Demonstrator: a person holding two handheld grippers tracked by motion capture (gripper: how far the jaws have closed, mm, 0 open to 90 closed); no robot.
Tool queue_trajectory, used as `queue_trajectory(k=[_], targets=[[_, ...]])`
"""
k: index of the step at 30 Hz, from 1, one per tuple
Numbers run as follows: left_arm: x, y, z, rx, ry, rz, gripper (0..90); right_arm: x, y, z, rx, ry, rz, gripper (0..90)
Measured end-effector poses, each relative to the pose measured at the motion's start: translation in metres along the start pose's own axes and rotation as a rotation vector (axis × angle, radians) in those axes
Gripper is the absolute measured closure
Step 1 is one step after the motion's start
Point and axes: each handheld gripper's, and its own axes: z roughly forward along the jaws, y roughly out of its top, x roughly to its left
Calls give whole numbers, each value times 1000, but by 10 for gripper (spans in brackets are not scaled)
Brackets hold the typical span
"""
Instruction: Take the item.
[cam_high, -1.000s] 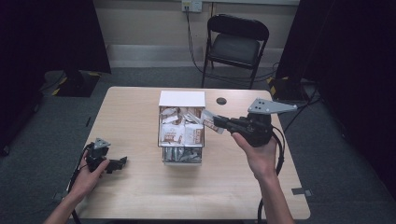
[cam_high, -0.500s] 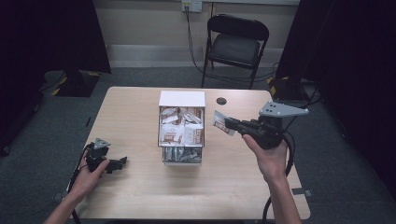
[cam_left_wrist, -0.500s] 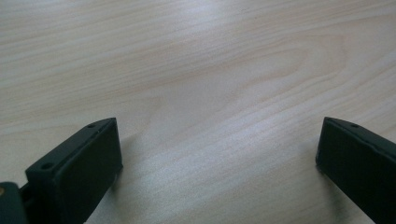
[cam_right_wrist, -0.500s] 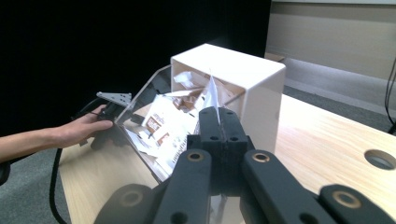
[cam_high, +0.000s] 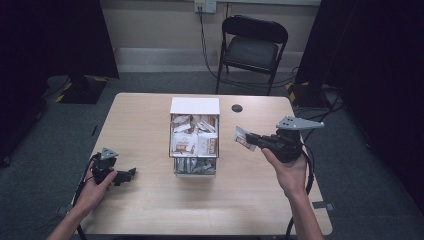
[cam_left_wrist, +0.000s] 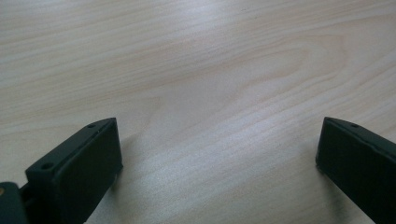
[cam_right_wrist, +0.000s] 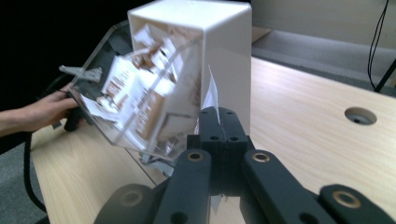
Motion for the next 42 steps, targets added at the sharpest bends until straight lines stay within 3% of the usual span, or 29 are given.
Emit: queue_trajectory(k=[6,21,33,42], targets=[[0,0,0,0,0,-1,0,-8,-13,13,50,-15,16,900],[0,0,0,0,0,0,0,-22,-36,32,89,-41,41,900],[0,0,0,0,0,0,0,-29,-62,63,198,-37,47,900],[0,0,0,0,0,0,0,-37,-79,80,239,-36,60,900]])
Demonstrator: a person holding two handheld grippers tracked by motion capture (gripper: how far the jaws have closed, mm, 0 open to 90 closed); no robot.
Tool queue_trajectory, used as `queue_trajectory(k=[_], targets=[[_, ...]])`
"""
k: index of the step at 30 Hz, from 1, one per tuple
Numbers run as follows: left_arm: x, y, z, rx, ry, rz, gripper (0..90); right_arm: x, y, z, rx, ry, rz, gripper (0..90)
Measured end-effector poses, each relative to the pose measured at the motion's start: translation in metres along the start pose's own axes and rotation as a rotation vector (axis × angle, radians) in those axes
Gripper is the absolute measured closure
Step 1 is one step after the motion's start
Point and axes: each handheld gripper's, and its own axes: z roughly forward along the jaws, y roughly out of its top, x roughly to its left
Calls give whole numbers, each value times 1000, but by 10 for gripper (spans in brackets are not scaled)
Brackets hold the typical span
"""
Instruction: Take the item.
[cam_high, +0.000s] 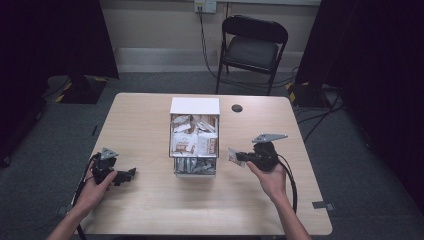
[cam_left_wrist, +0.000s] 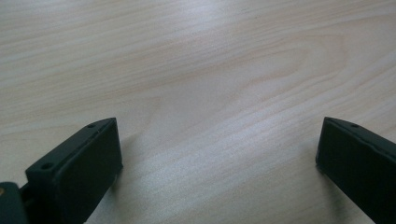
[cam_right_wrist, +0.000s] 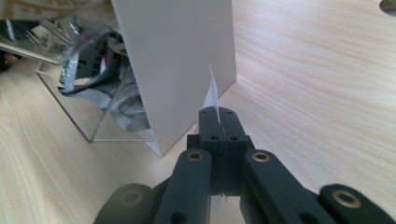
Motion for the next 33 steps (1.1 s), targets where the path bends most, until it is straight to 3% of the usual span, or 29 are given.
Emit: queue_trajectory(k=[8,22,33], targets=[[0,0,0,1,0,0,0,-9,-7,11,8,7,26,900],[0,0,0,0,0,0,0,-14,-22,40,85,-5,20,900],[0,0,0,0,0,0,0,-19,-31,54,120,-2,47,900]])
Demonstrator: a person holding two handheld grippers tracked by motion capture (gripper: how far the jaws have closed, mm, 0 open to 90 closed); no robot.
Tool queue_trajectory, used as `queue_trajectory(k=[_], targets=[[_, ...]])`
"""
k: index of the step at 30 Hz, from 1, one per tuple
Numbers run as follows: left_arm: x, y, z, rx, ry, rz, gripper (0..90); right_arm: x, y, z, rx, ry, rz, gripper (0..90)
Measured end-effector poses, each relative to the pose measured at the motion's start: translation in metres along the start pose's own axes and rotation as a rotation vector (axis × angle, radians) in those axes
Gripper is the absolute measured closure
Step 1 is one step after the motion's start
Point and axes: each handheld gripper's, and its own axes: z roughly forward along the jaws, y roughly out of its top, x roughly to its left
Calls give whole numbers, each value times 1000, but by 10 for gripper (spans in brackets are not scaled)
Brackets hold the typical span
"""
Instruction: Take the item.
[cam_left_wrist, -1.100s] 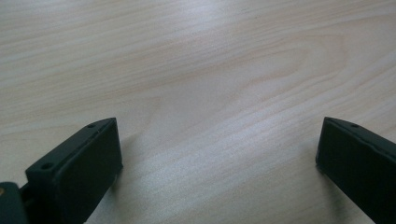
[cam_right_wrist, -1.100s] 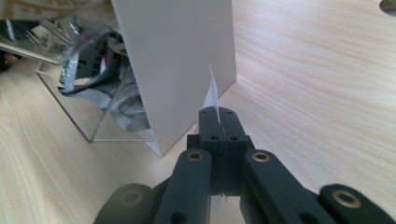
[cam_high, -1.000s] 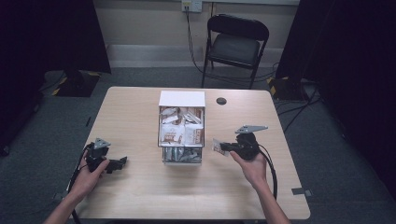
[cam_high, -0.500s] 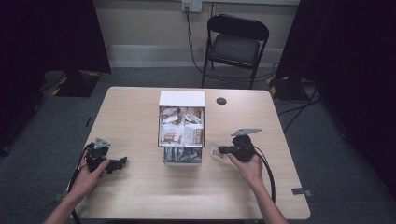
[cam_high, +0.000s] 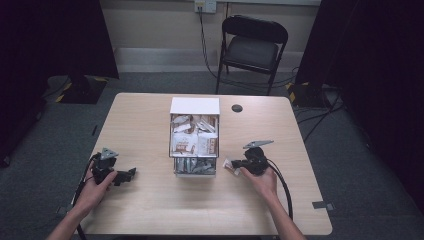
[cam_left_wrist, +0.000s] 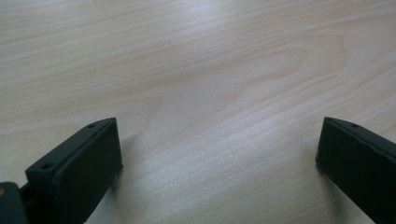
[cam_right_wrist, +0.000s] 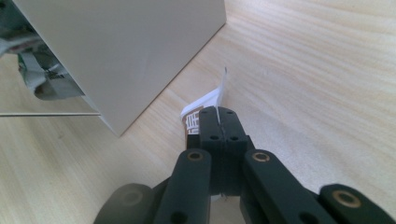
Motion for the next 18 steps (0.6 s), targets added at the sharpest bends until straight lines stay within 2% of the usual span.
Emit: queue_trajectory(k=[7,12,18], targets=[[0,0,0,0,0,0,0,1,-1,6,3,-4,2,900],[0,0,0,0,0,0,0,-3,-2,9,0,5,23,900],[0,0,0,0,0,0,0,-4,-3,11,-22,-14,27,900]])
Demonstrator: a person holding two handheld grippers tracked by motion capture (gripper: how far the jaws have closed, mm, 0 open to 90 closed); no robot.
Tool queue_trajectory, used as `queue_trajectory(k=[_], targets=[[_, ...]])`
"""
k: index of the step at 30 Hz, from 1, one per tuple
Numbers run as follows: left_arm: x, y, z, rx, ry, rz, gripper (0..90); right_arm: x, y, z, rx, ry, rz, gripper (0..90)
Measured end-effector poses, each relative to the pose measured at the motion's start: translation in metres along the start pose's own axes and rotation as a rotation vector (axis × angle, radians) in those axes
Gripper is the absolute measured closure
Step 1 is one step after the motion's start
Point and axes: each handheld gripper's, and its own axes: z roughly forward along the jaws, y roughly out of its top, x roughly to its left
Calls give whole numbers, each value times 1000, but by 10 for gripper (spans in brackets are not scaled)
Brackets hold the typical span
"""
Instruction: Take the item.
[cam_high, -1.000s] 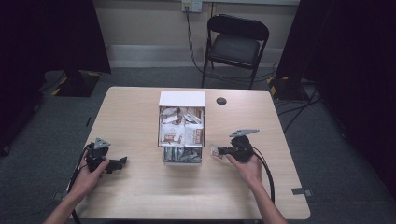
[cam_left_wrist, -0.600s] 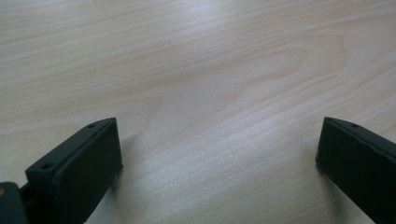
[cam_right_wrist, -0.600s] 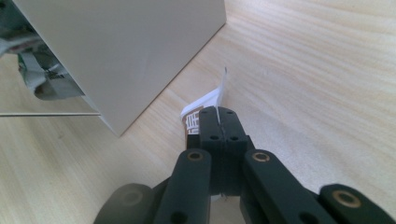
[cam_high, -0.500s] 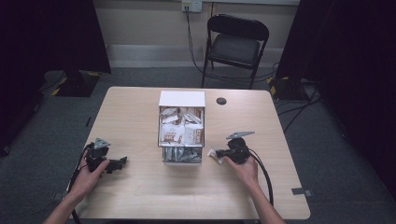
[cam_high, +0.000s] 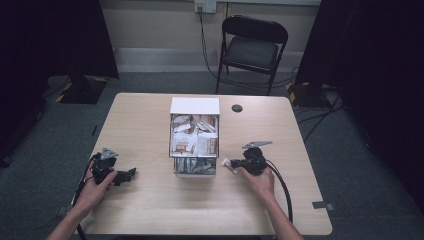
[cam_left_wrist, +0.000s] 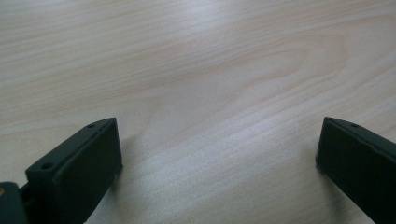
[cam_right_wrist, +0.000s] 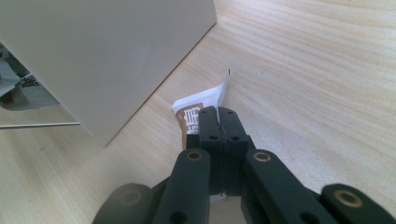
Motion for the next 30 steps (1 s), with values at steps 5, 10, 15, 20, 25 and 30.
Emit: queue_trajectory(k=[5,10,15,20,25,30], targets=[[0,0,0,0,0,0,0,0,-1,2,-7,-26,3,871],[0,0,0,1,0,0,0,2,-1,3,-21,-51,-6,845],[0,0,0,0,0,0,0,0,-1,3,-26,-66,14,751],[0,0,0,0,0,0,0,1,-1,3,-30,-72,24,675],[0,0,0,0,0,0,0,0,1,-1,-48,-77,32,602],[0,0,0,0,0,0,0,-1,3,-5,-74,-67,46,491]])
